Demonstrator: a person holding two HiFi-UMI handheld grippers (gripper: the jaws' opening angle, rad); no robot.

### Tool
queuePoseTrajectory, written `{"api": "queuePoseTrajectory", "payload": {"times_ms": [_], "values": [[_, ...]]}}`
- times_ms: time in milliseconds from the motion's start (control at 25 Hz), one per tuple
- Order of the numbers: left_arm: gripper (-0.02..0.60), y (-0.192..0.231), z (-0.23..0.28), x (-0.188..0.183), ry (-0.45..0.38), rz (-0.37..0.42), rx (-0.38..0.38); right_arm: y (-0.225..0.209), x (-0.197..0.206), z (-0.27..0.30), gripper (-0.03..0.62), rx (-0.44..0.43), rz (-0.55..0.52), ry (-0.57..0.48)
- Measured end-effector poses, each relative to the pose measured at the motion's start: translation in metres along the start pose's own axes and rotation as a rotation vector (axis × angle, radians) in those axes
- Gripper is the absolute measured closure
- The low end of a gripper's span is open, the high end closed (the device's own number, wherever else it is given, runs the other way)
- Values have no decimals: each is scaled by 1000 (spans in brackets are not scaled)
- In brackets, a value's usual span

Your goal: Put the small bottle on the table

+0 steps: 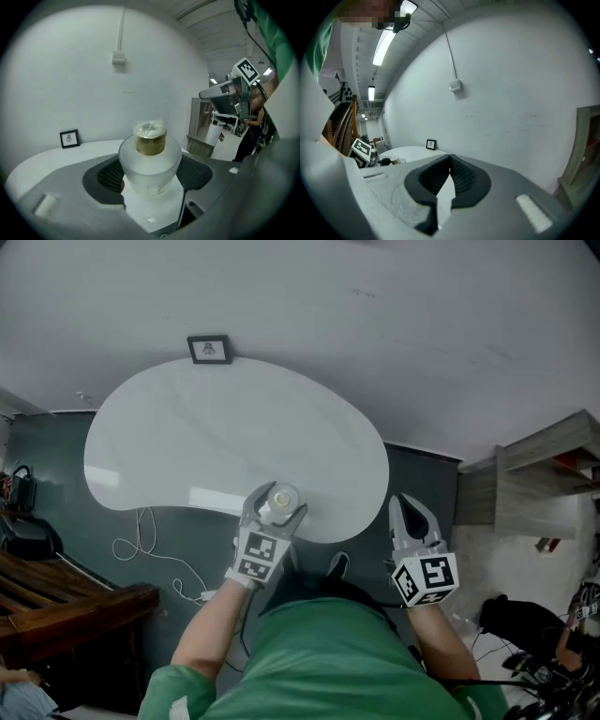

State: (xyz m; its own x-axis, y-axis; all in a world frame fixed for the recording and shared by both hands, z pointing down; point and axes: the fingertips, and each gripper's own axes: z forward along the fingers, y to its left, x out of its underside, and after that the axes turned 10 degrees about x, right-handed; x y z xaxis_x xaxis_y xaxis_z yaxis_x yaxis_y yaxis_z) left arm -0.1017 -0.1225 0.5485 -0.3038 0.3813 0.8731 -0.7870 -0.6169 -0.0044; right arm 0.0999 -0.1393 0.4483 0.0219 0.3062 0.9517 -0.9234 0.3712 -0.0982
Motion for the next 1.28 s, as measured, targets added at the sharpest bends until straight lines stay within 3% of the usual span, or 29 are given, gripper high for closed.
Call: {"api": "queuePoseTrajectory", "payload": {"times_ms": [520,1280], "values": [[241,28,65,30,37,65,172,-11,-4,-10,591,206,-24,33],[241,40,123,61,130,149,308,2,5,-27,591,322,-31,74]]}}
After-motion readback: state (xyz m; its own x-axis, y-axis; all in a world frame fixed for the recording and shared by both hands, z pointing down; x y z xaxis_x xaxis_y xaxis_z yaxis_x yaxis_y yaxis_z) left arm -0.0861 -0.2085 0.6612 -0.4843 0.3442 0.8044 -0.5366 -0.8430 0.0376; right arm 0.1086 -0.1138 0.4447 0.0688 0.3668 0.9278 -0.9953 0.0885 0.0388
